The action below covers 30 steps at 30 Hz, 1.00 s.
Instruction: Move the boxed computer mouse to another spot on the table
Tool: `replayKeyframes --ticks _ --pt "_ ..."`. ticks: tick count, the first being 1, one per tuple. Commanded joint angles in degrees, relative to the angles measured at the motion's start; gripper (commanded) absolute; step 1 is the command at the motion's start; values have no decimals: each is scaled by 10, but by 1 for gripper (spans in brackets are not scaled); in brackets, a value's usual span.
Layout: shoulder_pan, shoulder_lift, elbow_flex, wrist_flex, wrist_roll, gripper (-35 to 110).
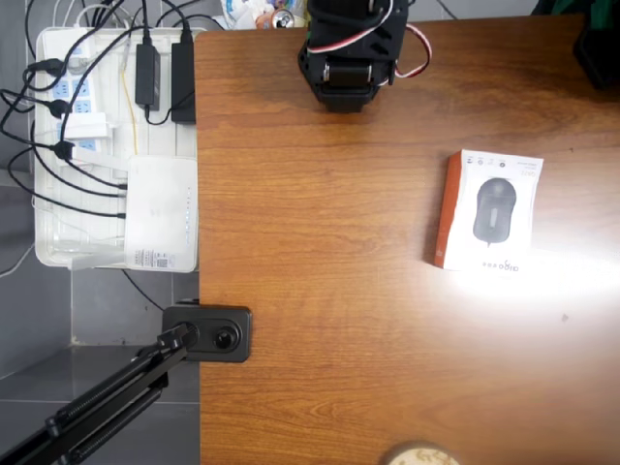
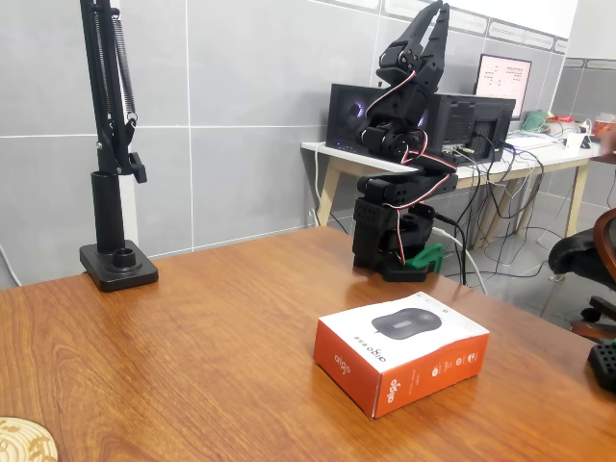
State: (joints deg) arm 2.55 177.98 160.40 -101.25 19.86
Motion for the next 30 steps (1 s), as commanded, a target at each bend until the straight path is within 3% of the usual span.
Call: replayKeyframes --ticks 1,12,16,24,27,30 --pt "4 1 1 -1 3 0" --pt "4 1 1 -1 1 0" --pt "4 1 1 -1 -83 0" --pt "20 1 1 8 -38 0" --pt "32 1 1 62 -80 2" --pt "42 1 -2 182 -74 0"
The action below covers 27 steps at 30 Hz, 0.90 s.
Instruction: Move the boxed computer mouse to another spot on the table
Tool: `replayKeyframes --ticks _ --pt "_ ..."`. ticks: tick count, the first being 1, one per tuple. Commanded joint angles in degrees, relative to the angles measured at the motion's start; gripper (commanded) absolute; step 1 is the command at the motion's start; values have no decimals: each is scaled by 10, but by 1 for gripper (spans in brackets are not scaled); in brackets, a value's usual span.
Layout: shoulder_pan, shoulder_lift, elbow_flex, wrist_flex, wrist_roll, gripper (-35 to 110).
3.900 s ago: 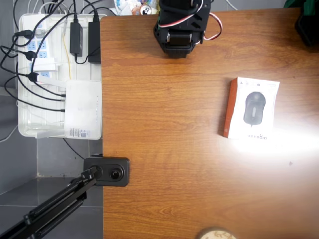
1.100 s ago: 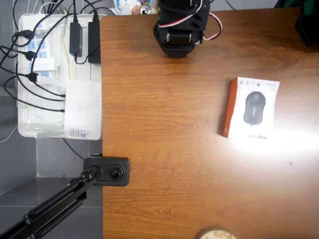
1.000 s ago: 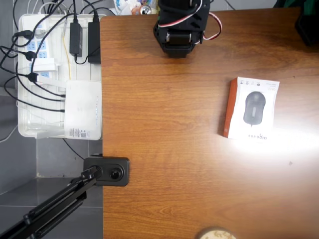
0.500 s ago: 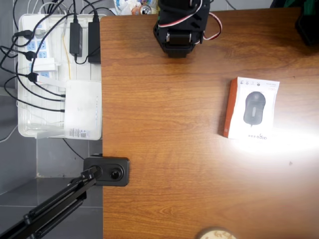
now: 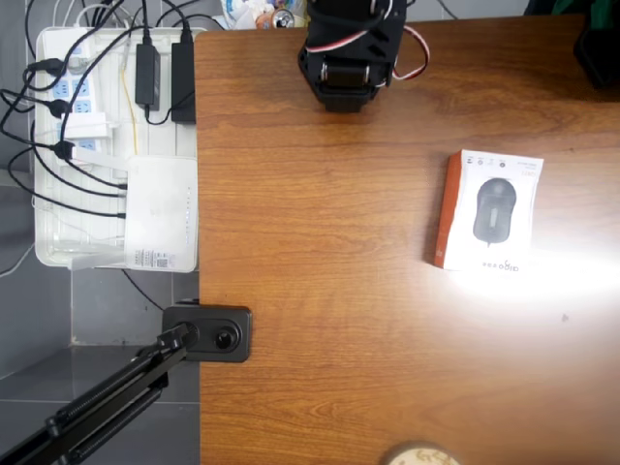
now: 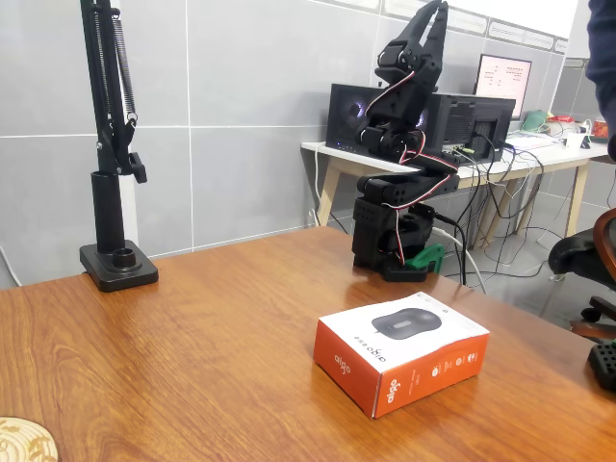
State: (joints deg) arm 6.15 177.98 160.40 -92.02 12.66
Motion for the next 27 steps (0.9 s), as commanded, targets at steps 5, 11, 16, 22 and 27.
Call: replayKeyframes --ticks 5,11,16,22,27 --pt "0 -22 -312 824 75 0" --pt "-187 -408 -668 1135 127 1" --pt "-290 -580 -760 1275 34 0" --pt "-360 -629 -711 1346 207 41" --pt "-374 -644 -682 1385 282 79"
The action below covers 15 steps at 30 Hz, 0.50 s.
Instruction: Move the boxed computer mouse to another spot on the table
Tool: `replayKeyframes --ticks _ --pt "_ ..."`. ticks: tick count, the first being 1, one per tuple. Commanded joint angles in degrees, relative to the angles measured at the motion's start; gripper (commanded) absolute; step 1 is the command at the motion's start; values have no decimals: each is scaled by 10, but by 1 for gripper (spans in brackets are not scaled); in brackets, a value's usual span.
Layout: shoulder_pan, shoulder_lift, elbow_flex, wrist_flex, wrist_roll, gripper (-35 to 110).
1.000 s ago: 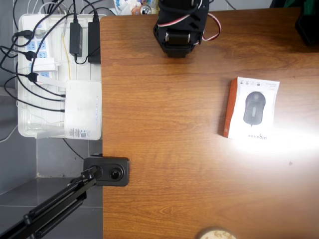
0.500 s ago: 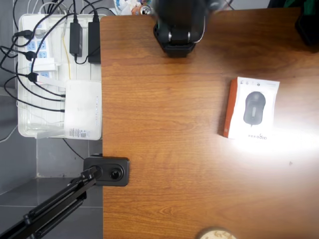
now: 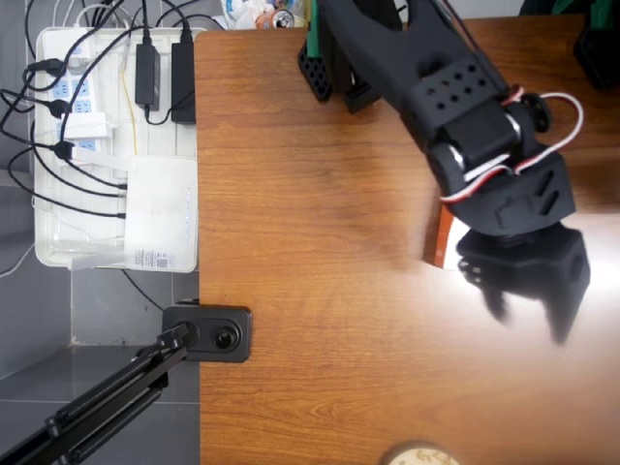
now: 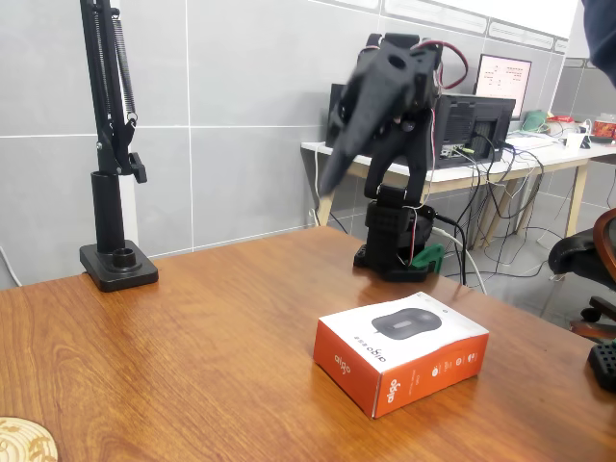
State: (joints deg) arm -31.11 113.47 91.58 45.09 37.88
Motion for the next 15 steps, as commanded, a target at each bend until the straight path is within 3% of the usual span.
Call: replayKeyframes --ticks 1,5,10,15 --pt "-4 3 16 18 26 84" --pt "-17 27 71 8 -23 102" --pt "-79 141 208 -58 -112 106" --pt "-147 128 206 25 -180 106"
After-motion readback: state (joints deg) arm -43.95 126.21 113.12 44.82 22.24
